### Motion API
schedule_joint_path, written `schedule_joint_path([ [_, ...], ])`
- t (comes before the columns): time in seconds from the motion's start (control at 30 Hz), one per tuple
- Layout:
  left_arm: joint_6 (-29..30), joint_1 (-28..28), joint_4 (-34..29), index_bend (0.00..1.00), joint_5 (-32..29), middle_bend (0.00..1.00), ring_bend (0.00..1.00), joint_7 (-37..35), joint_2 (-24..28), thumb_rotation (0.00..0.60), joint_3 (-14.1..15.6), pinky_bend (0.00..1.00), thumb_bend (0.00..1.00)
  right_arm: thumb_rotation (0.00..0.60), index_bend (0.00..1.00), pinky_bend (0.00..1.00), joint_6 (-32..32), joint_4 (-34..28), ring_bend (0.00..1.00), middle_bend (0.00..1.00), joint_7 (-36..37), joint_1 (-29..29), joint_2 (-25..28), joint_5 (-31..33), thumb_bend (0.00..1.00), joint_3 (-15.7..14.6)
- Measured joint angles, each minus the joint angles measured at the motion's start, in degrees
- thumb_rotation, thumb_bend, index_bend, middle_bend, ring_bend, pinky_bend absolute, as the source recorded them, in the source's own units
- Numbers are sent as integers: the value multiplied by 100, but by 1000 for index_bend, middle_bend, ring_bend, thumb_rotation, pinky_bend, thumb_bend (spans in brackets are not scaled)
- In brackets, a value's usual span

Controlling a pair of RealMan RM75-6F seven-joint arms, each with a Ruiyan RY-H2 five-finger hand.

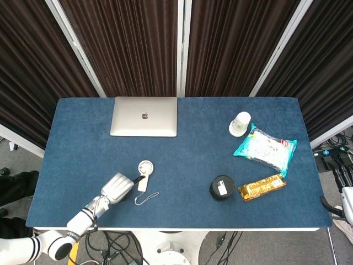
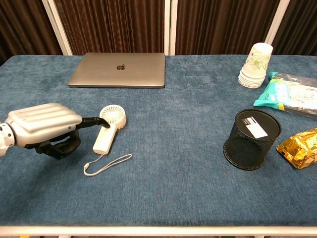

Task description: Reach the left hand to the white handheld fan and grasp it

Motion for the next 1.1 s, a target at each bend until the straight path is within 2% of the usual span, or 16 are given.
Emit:
schedule_joint_path([
  [0.53,-48,-75,31,135,-116,852,845,-100,-12,600,18,810,672,600,0,0,-14,64,0,0,36,4,-39,-17,203,-10],
  [0.73,213,-27,-197,135,-20,847,844,-331,193,600,-42,810,666,600,0,0,13,59,0,0,51,-6,-28,-25,203,-6],
  [0.9,662,89,-315,135,208,792,810,-742,415,600,-109,790,645,600,0,0,16,49,0,0,61,-9,-26,-26,203,-6],
  [0.97,899,166,-352,135,323,737,741,-907,524,600,-126,749,638,600,0,0,31,13,0,0,59,-10,-15,-34,203,-3],
  [1.0,1013,205,-362,135,374,693,673,-962,567,600,-131,713,631,600,0,0,45,-7,0,0,54,-11,-9,-40,203,-1],
  [1.1,1478,373,-337,135,558,468,383,-1087,698,600,-141,553,586,600,0,0,81,-58,0,0,25,-11,0,-53,203,14],
])
